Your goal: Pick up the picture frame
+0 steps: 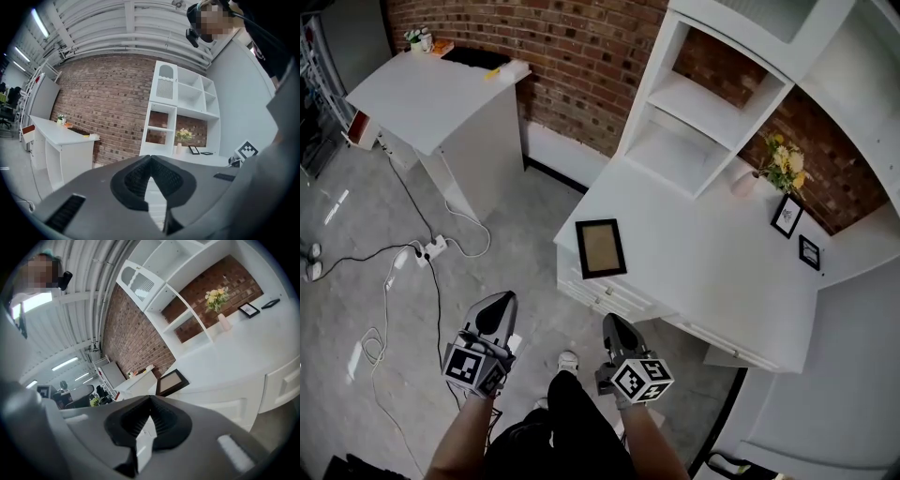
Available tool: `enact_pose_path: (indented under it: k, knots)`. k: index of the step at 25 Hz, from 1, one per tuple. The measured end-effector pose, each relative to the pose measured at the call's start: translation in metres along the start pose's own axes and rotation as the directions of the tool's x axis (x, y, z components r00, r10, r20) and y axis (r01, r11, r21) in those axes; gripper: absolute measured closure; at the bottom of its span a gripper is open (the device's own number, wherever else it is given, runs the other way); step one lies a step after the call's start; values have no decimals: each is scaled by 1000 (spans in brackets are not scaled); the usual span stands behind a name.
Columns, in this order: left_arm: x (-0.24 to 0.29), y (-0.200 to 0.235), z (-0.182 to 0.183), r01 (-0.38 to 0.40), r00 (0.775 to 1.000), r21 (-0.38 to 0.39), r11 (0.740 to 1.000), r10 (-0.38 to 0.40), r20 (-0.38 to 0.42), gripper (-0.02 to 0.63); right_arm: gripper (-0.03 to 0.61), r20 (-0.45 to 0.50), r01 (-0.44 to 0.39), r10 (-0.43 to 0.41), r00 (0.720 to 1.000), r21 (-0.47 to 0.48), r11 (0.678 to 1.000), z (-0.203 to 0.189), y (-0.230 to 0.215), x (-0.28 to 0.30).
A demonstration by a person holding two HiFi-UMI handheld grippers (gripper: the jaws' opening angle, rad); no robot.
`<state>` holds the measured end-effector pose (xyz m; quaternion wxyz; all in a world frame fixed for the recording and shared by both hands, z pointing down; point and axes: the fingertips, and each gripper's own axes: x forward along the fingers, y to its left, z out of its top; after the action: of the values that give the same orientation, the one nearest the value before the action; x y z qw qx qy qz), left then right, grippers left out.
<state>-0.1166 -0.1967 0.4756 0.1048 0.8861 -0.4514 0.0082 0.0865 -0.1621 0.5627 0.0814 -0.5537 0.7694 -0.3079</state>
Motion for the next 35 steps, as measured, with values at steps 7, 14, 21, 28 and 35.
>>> enact_pose_path:
  k: [7, 14, 21, 28, 35]
  knots:
    - [21, 10, -13, -6, 1000, 8, 1000, 7, -23, 606, 535, -27, -36, 40, 999, 106, 994, -10, -10, 36]
    - [42, 14, -34, -5, 999, -13, 1000, 4, -50, 606, 483, -37, -18, 26, 999, 212, 977, -18, -25, 62]
    - [57, 16, -41, -13, 998, -25, 1000, 12, -61, 606, 448, -32, -60, 74, 997, 327, 943, -22, -29, 85]
    - [63, 13, -56, -13, 996, -48, 999, 9, -84, 606, 387, -23, -103, 126, 992, 444, 890, -24, -31, 104]
    - [72, 19, -57, -25, 996, -48, 999, 21, -88, 606, 378, -2, -120, 140, 990, 503, 856, -22, -32, 120]
